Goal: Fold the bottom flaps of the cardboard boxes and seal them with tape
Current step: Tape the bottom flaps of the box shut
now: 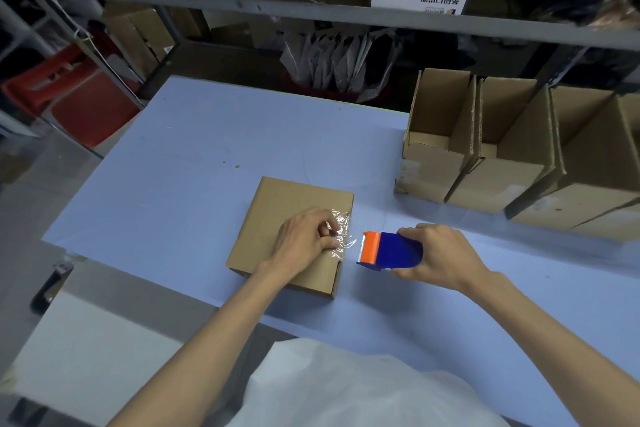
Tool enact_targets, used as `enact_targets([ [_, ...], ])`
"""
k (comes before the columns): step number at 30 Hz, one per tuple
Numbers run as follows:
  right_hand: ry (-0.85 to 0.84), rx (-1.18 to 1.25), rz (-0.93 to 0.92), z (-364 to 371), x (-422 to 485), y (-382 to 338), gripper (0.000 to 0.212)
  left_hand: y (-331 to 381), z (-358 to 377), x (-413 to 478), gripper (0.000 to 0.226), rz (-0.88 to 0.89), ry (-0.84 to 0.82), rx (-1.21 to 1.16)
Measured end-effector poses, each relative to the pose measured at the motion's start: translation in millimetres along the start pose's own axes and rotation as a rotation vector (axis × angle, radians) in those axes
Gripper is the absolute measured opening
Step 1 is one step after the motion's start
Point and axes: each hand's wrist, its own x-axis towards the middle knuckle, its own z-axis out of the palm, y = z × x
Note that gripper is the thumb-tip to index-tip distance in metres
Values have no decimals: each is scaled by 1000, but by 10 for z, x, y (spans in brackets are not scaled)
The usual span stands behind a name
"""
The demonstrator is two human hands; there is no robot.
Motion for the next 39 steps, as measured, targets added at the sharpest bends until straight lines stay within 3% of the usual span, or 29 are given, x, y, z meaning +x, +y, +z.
enact_targets([
  [5,-83,-159,14,34,213,-314,43,-5,70,-1,20,4,-64,-26],
  [12,-135,-417,-144,-194,458,-641,49,44,62,35,25,3,-108,36],
  [17,-85,-503,-176,-179,491,-753,34,130,105,8,30,36,-104,59],
  [19,-191,-611,-212,-149,439,-702,13,134,87,29,32,32,-80,68],
  [20,-237,-617,-185,-87,383,-634,15,109,80,26,32,21,-81,52],
  [25,-104,-459,3,-76,130,-260,24,13,54,-13,26,201,-88,198],
  [27,-61,-430,66,-36,112,-138,42,17,71,-25,22,301,-139,352],
  [33,88,-224,240,330,71,-109,76,143,121,79,30,289,-300,595],
  [37,175,-141,325,560,188,-206,76,144,87,83,41,238,-316,505],
  [39,178,-103,363,622,239,-196,71,140,49,106,42,169,-194,304],
])
